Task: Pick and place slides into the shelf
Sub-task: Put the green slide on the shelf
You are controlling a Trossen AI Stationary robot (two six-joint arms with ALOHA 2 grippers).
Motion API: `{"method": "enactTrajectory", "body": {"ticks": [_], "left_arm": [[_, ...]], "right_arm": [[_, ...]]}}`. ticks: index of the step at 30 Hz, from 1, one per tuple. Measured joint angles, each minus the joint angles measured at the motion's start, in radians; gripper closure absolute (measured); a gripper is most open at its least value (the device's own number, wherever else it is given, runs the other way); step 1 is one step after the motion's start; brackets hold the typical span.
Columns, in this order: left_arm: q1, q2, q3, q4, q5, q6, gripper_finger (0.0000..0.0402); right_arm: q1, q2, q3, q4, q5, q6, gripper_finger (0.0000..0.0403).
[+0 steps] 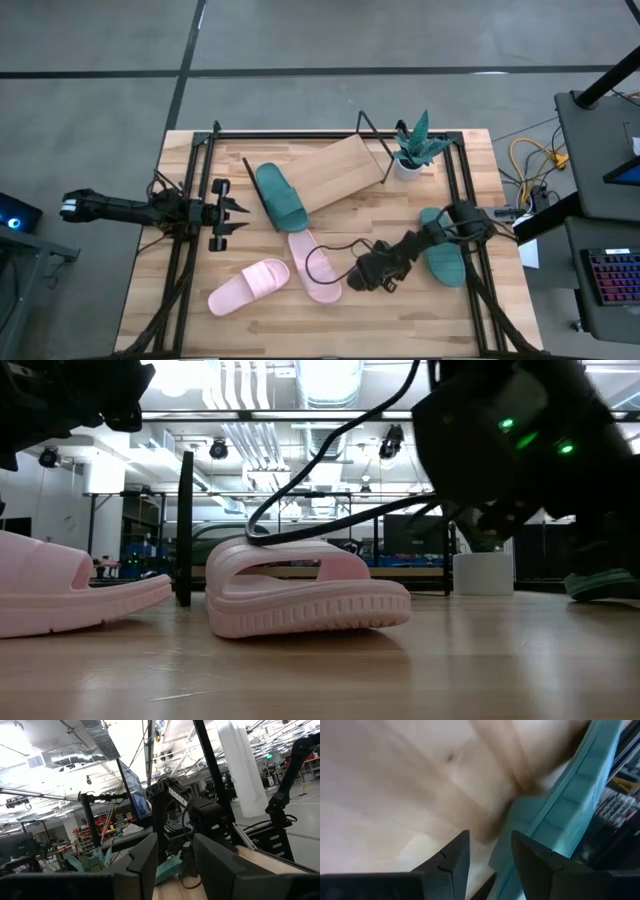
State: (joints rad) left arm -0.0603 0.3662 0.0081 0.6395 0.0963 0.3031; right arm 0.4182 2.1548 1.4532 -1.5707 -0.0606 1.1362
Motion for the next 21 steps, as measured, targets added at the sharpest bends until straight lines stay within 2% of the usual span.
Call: {"method": "enactTrajectory", "body": {"ticks": [3,6,14,21], "left_arm": [[0.000,0.000,0.000,0.000,0.000,0.000,0.0288],[0.000,0.000,0.000,0.000,0.000,0.000,0.0288],[0.000,0.000,0.000,0.000,0.000,0.000,0.0288],[0.000,0.000,0.000,0.000,0.000,0.000,0.0288]], "right_arm": [[0.020,0.000,0.000,0.000,0.010,0.055,0.0269],[0.025,0.000,0.000,0.000,0.001,-0.002,0.0269],[0.013,-0.001,0.000,0.000,-0.098,-0.483,0.0269],[0.007,-0.001,0.000,0.000,-0.123,-0.939,0.0269]]}}
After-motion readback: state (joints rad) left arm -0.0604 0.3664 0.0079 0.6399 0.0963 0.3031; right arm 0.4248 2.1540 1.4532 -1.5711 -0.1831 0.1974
